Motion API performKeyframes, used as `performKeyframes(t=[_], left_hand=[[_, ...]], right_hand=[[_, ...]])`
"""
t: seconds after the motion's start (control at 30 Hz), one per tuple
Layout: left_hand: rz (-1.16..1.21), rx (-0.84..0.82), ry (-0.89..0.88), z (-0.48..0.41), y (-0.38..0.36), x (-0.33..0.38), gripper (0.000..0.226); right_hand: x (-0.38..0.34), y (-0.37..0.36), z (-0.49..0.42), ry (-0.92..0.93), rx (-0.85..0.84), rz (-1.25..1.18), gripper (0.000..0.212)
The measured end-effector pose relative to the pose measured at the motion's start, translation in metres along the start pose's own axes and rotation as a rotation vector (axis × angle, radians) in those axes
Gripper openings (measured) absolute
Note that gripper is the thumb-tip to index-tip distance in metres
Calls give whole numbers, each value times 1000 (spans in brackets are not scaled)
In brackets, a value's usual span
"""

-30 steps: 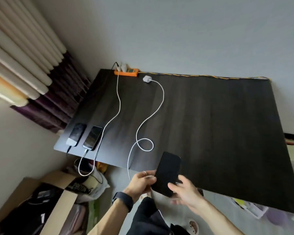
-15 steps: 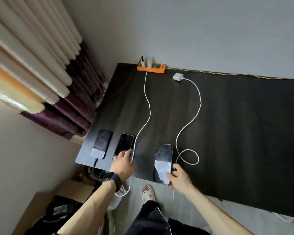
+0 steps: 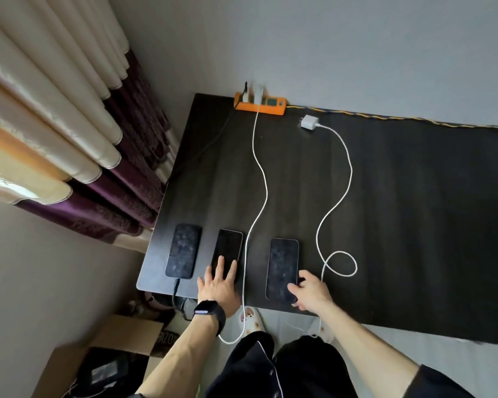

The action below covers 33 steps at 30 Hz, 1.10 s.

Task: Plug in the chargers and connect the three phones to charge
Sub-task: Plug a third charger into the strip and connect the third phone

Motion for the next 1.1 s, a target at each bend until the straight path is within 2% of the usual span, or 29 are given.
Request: performKeyframes(t=[0.1,0.23,0.33,0.43,0.6,0.7,0.8,0.93,1.1], left_hand=[[-11,3,-7,0,1,1,76],[-64,-25,-20,4,-4,6,82],[-97,-35,-23,5,-3,4,84],[-115,-19,-26,1,5,4,76],[-50,28,-28,-8,32,6,59],[-34,33,-20,-17,52,11,43],[-3,57,-21,-41,80,14,36],[87,118,-42,-95,133,30,46],[190,290,-44,-179,194,43,61]], right_hand=[[-8,5,2,15,126,164,21],[-11,4,8,38,228,214,31],[-19,4,12,91,269,345,46],[-31,3,18,166,250,475,73],[-39,-4,25,247,167,636,67],[-37,-3,29,245,144,631,65],[-42,11,25,269,171,517,54],[-70,65,0,289,293,375,48],[-126,154,-75,268,392,194,45]])
Point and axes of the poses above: each hand's wrist, its own z-axis away from the middle knuckle, its own y-axis out of the back of the hand, x = y × z, the point moved 9 cm from there along -z, towards the middle knuckle, and after that the axes turned 8 degrees about z, right-handed, at the moved point
